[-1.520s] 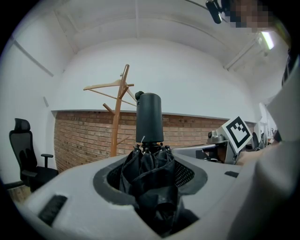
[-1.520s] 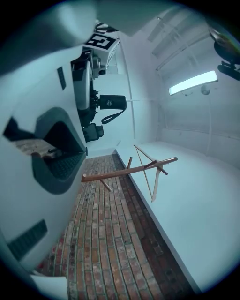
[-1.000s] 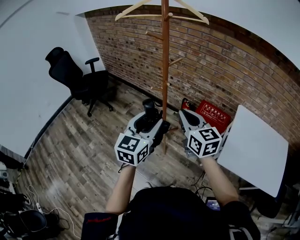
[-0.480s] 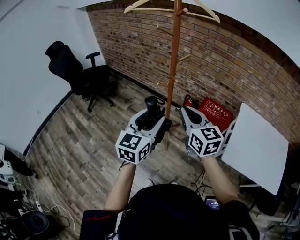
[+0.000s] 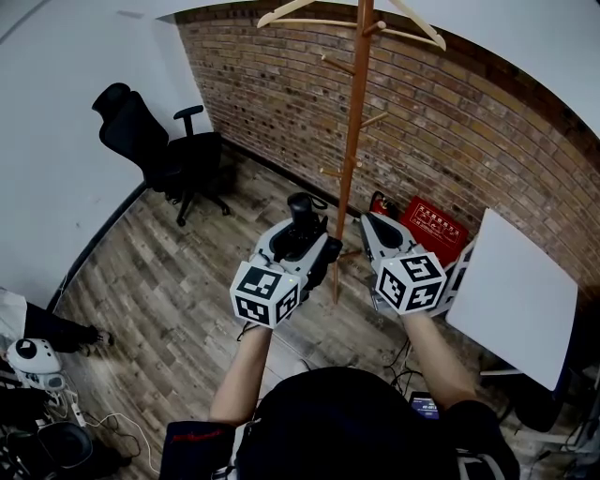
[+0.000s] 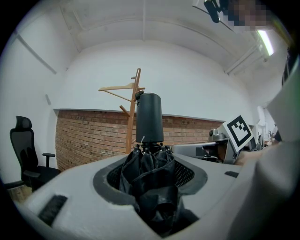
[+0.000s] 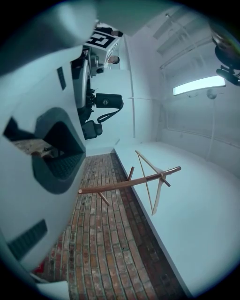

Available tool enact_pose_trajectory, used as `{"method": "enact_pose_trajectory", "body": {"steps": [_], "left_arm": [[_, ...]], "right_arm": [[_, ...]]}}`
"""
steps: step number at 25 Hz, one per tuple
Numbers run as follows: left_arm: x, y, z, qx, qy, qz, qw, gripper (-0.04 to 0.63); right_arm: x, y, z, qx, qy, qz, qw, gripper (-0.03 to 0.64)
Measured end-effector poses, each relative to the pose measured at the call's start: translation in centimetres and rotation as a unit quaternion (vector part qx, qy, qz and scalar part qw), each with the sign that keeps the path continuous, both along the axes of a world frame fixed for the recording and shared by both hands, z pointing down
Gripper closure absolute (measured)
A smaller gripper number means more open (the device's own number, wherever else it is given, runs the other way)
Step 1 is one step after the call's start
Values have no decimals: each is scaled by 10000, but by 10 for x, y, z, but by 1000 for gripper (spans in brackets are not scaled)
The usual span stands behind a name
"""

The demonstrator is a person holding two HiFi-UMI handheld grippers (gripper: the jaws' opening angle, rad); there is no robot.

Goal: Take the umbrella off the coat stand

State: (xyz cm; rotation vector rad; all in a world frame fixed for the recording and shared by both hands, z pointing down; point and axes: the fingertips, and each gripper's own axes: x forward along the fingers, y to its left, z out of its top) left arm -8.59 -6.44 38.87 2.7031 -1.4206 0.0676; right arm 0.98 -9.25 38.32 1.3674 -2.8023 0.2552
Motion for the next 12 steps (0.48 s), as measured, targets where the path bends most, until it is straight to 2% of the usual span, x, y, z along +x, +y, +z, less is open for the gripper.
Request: {"method": "enact_pose_trajectory", "body": {"steps": [12], "left_arm": [[2, 1, 1, 25, 4, 28, 10000, 370]], "right_arm": [[0, 3, 1, 26, -2, 6, 10000, 589]]}}
